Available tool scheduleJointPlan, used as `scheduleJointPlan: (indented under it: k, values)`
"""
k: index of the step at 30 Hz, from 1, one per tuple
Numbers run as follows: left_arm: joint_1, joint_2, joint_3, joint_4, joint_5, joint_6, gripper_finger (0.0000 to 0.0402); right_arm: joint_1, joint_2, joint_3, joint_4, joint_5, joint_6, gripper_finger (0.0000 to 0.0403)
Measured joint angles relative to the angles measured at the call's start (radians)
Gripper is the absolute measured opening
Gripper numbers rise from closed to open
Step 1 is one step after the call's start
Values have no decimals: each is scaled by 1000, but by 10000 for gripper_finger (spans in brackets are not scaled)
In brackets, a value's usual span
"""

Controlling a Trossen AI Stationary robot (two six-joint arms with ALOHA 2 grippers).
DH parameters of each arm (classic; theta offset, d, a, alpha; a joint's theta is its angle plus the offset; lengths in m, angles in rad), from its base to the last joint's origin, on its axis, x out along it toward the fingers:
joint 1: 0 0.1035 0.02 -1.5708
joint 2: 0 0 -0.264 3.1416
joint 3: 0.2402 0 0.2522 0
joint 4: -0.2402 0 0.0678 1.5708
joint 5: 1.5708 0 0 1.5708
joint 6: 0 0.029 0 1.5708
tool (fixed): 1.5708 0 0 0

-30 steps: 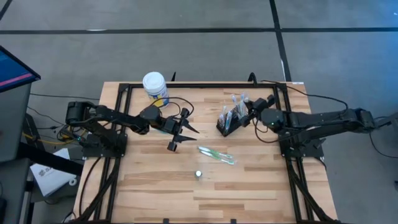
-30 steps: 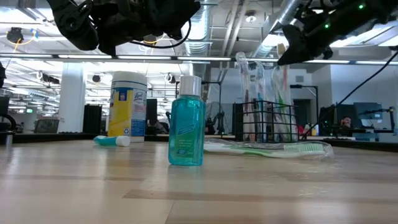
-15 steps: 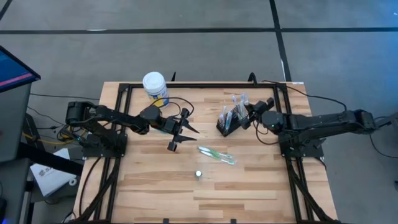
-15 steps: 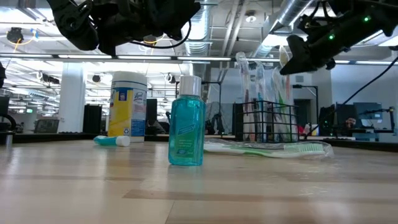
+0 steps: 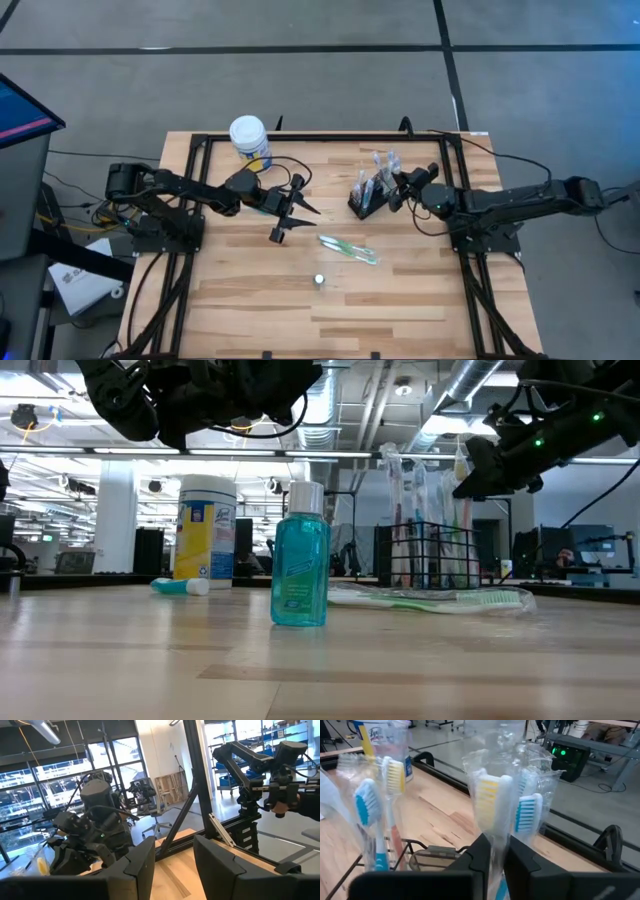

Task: Pick & Place toothbrushing station
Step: Put the orange toothbrush into the mesh organizer

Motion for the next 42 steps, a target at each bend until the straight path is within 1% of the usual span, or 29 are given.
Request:
scheduleJointPlan:
  k: [10,19,23,26,29,31,35,37,40,42]
  values:
    - [3,0,0,-4,0,0,129,1,0,0,0,0,0,77]
    - [3,0,0,-4,0,0,129,0,0,0,-24,3,0,138]
    - [3,0,0,-4,0,0,129,1,0,0,-22,5,0,146]
    - [3,0,0,-4,0,0,129,0,0,0,-21,9,0,139]
    - [3,0,0,-4,0,0,129,0,0,0,-21,10,0,115]
    - [3,0,0,-4,0,0,129,0,0,0,-21,8,0,88]
    - [3,0,0,-4,0,0,129,0,0,0,-26,5,4,19]
    - [3,0,0,-4,0,0,129,1,0,0,-29,3,5,13]
    - [3,0,0,-4,0,0,129,1,1,0,-41,4,19,23]
    - [3,0,0,-4,0,0,129,1,6,0,-54,4,30,20]
